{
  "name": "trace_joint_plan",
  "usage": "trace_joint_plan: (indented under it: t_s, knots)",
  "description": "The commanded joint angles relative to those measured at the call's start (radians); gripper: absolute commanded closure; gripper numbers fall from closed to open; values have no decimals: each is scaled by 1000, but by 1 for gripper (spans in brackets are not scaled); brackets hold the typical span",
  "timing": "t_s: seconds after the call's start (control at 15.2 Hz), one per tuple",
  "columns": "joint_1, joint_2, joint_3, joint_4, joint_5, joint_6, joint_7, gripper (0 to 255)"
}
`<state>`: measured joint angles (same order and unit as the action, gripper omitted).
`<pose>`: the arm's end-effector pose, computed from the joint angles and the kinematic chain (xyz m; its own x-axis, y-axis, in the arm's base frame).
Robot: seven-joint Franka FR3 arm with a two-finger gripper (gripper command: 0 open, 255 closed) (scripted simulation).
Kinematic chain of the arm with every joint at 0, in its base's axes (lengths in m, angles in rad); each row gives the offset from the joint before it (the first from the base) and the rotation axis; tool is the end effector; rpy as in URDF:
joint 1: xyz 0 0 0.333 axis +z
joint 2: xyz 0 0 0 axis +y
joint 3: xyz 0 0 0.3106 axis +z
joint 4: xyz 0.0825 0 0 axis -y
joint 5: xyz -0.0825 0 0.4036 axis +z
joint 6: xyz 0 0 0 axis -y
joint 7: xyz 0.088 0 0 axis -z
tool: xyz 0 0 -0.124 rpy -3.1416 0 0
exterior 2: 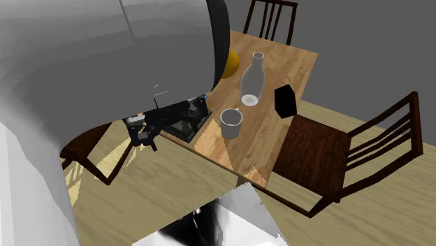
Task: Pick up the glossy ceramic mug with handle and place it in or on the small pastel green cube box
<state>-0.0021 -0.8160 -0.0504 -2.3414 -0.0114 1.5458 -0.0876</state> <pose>0.3198 -0.0224 0.5840 0.9985 0.0499 0.0219 0.0504 -0.9985 -0.0235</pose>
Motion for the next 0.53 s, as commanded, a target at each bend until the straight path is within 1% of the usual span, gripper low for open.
trace_joint_plan:
  t_s: [0.0,0.46]
  knots:
    - [0,0,0,0,0,0,0,0]
    - [-40,118,-78,-87,-66,214,-58,0]
